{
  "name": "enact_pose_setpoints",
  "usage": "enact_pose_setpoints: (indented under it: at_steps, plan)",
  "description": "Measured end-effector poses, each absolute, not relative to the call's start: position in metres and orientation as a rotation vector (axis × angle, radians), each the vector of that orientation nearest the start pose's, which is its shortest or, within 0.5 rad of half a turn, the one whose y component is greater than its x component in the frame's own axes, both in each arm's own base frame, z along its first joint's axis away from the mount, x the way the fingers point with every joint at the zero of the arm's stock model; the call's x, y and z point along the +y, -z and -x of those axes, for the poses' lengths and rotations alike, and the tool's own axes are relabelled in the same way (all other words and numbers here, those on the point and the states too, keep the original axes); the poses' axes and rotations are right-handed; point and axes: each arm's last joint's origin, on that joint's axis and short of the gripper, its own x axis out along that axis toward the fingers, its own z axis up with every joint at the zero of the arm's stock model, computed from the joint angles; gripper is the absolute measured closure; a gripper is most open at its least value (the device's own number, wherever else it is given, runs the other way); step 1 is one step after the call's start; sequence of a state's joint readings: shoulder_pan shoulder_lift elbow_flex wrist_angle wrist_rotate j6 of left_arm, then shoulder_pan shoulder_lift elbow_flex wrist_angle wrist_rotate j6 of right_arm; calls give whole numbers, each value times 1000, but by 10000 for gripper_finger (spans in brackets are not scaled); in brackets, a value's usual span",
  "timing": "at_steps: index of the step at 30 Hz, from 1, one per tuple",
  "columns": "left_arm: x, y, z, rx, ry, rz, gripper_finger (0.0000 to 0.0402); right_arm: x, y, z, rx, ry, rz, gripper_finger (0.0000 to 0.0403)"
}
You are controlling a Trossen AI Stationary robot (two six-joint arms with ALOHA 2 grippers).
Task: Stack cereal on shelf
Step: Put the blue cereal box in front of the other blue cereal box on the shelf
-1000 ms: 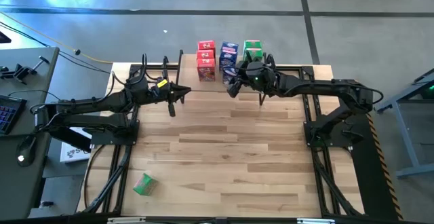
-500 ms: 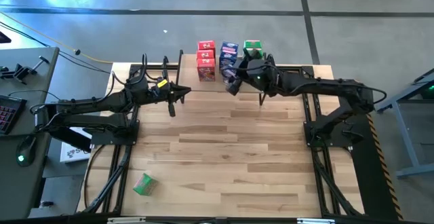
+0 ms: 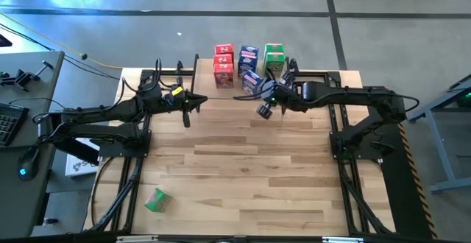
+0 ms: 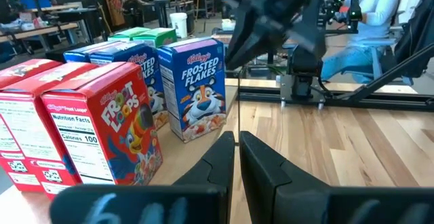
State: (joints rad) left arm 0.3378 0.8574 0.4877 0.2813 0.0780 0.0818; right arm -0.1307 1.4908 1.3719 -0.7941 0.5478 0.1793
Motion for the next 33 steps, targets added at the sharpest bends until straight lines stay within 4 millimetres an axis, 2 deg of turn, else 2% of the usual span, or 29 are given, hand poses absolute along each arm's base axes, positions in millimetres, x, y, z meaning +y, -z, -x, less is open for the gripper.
enact_pose_setpoints:
  at_steps: [3,9,15,20,26,30,33]
  plan:
    - [62,-262,-183,98,-256,-60,385,-66,-309,-304,789,753,-16,397]
    - [62,-262,-183,96,-255,-53,385,-90,-286,-302,720,828,-81,389]
    - [62,-262,-183,97,-255,-52,385,-102,-275,-301,666,825,-122,401]
    - [62,-262,-183,98,-255,-52,385,-100,-279,-298,672,809,-95,400]
    - [62,-260,-183,117,-254,-48,385,-82,-296,-282,685,730,-84,401]
    - [62,-260,-183,121,-253,-48,385,-67,-298,-285,690,603,-71,401]
    - [62,-260,-183,121,-253,-55,385,-65,-293,-294,672,593,-63,401]
